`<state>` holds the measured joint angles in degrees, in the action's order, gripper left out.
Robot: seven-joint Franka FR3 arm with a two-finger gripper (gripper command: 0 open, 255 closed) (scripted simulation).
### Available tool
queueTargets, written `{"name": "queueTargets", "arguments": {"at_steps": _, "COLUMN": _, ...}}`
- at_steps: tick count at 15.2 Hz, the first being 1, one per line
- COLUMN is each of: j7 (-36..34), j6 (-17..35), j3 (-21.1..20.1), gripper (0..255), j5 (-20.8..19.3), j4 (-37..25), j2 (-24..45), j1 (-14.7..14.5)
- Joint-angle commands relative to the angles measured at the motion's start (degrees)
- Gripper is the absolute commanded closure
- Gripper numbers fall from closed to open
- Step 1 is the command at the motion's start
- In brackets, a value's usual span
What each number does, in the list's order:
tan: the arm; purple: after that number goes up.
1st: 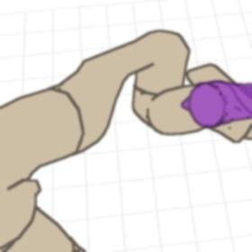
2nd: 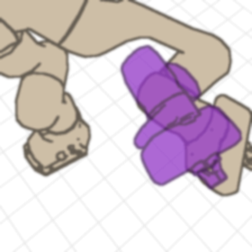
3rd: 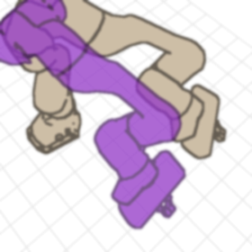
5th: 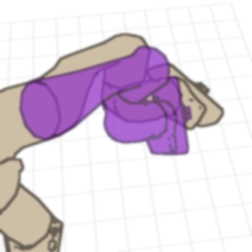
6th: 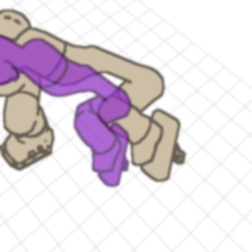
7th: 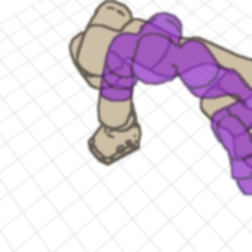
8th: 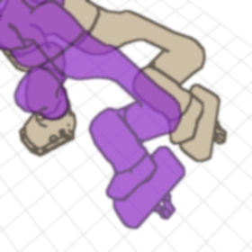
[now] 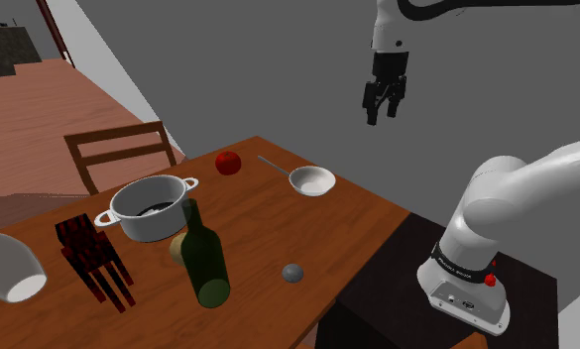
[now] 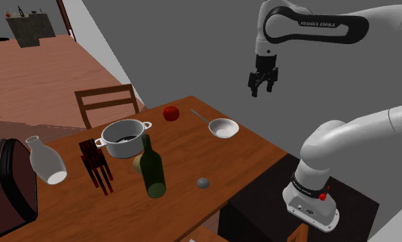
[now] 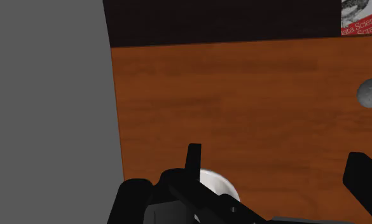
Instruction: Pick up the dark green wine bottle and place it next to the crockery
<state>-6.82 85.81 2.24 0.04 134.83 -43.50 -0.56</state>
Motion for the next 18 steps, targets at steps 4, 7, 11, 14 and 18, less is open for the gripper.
{"name": "queueTargets", "arguments": {"at_steps": 4, "j7": -3.70, "j6": 2.07, "j3": -3.44, "gripper": 0, "j5": 2.60, "j4": -0.57, "j2": 2.45, "j1": -1.42}}
{"name": "queueTargets", "arguments": {"at_steps": 7, "j7": -7.32, "j6": 4.22, "j3": -6.80, "gripper": 0, "j5": 4.86, "j4": -1.72, "j2": 5.47, "j1": -2.76}}
{"name": "queueTargets", "arguments": {"at_steps": 11, "j7": -12.07, "j6": 7.08, "j3": -11.14, "gripper": 0, "j5": 7.24, "j4": -4.18, "j2": 10.29, "j1": -4.32}}
{"name": "queueTargets", "arguments": {"at_steps": 14, "j7": -15.62, "j6": 9.13, "j3": -14.32, "gripper": 0, "j5": 8.45, "j4": -6.71, "j2": 14.44, "j1": -5.29}}
{"name": "queueTargets", "arguments": {"at_steps": 18, "j7": -20.45, "j6": 11.61, "j3": -18.41, "gripper": 0, "j5": 9.13, "j4": -11.00, "j2": 20.64, "j1": -6.36}}
